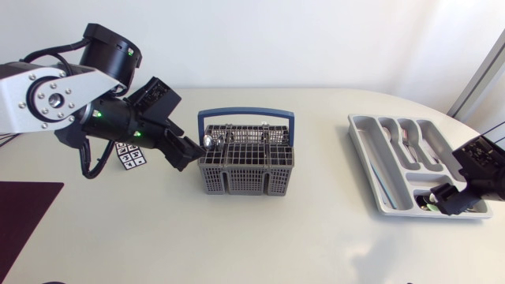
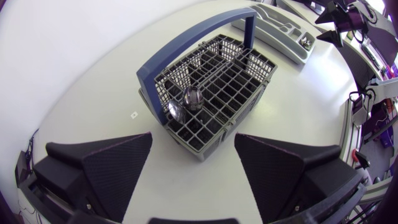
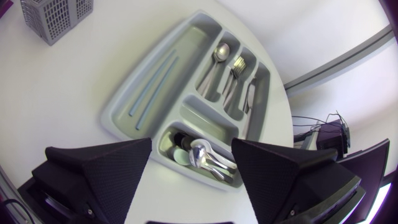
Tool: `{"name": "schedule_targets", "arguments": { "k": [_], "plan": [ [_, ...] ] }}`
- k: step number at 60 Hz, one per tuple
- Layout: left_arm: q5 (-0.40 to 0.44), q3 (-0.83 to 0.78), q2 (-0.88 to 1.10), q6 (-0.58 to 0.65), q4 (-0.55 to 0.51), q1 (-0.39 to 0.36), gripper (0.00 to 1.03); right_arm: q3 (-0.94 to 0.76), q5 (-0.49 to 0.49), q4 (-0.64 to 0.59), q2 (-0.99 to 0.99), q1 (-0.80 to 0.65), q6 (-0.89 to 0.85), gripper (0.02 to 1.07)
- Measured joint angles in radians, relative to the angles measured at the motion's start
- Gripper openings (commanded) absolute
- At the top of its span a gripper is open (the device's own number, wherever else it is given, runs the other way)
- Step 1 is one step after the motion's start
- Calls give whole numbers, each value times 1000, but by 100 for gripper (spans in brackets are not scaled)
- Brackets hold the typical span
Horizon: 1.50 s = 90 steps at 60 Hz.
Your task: Transfer all utensils from the basket to the drawer tray.
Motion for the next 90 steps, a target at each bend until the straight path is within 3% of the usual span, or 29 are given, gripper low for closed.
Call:
{"name": "schedule_targets", "arguments": {
  "k": [8, 16, 28, 42, 74, 90],
  "plan": [
    [0, 0, 23, -38, 0, 0, 91, 29, 41, -40, -2, 133, 88, 97],
    [56, 16, 64, -104, 0, 19, 78, 51, 106, -58, -2, 269, 182, 97],
    [75, 33, 142, -223, 42, 38, 66, 93, 180, -72, -2, 410, 280, 97],
    [89, 33, 164, -318, 193, 39, 49, 117, 209, -79, 13, 483, 347, 97],
    [101, 32, 258, -379, 245, 39, 15, 132, 231, -65, 46, 552, 377, 97],
    [127, 31, 264, -404, 256, 39, 6, 132, 235, -50, 47, 559, 377, 97]
  ]
}}
